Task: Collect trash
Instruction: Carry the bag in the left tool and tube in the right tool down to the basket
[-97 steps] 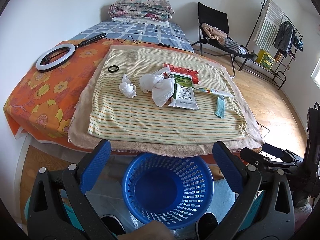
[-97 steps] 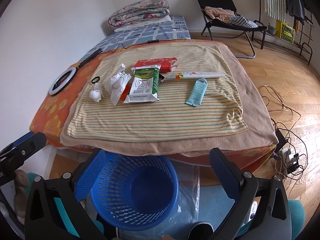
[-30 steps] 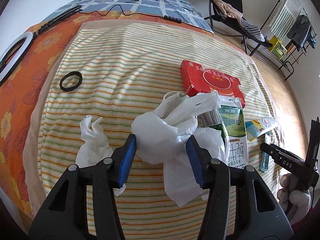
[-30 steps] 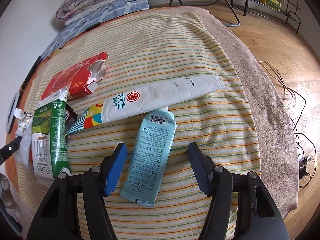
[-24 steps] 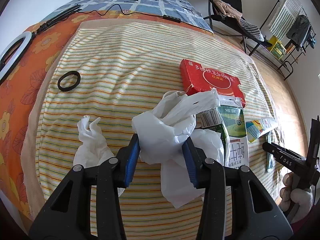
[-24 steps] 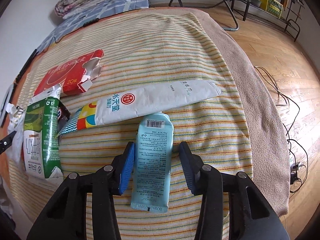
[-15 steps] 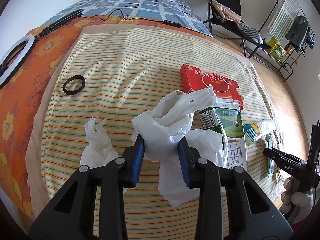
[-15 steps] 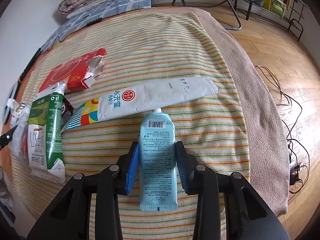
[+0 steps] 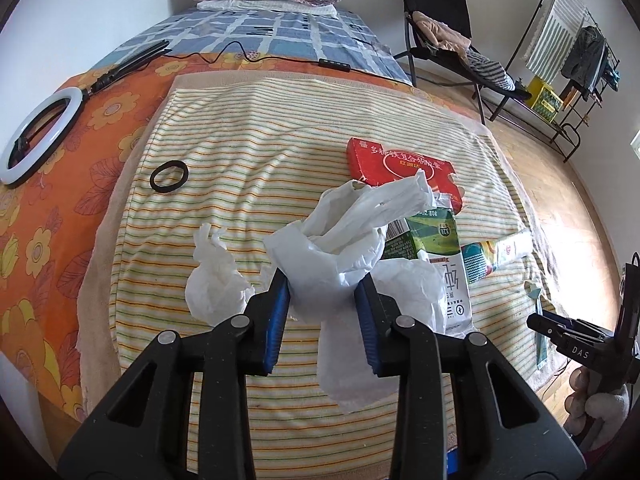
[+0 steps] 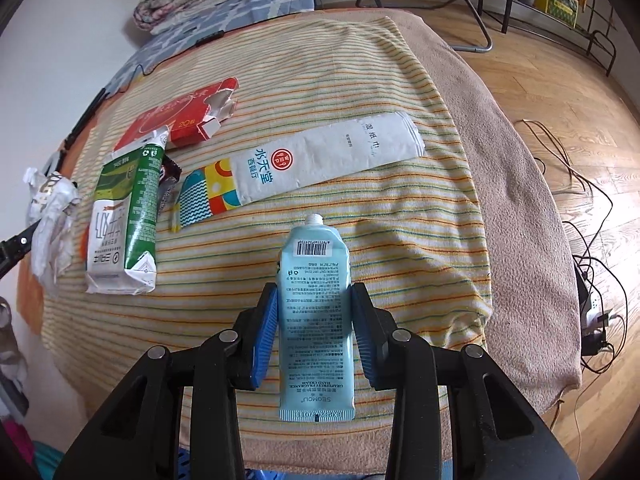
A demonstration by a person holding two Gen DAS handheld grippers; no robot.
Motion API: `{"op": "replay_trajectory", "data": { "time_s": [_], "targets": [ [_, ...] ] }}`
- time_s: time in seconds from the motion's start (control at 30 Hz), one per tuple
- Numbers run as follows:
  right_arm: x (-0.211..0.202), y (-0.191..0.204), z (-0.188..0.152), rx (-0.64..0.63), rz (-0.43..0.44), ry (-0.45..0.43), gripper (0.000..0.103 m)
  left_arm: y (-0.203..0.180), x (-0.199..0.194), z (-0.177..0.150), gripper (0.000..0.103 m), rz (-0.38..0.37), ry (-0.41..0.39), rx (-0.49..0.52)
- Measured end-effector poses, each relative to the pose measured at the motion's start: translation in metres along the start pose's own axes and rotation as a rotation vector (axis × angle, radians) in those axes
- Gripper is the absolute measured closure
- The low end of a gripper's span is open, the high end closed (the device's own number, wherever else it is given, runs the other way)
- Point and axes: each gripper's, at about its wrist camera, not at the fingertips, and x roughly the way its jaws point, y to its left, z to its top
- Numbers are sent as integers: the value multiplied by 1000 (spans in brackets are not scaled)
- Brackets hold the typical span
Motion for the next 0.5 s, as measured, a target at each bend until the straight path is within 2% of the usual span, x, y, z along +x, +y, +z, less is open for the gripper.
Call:
{"op": "replay_trajectory", "data": {
  "time_s": [0.3,0.5],
  "targets": [
    [-34,16,-20,-45,34,-50,69,-5,-39,-28,70,-14,-27,16],
    [-57,30,-37,-72,72,-78,69,-9,-64,-60,70,-36,-28,20]
  ]
}}
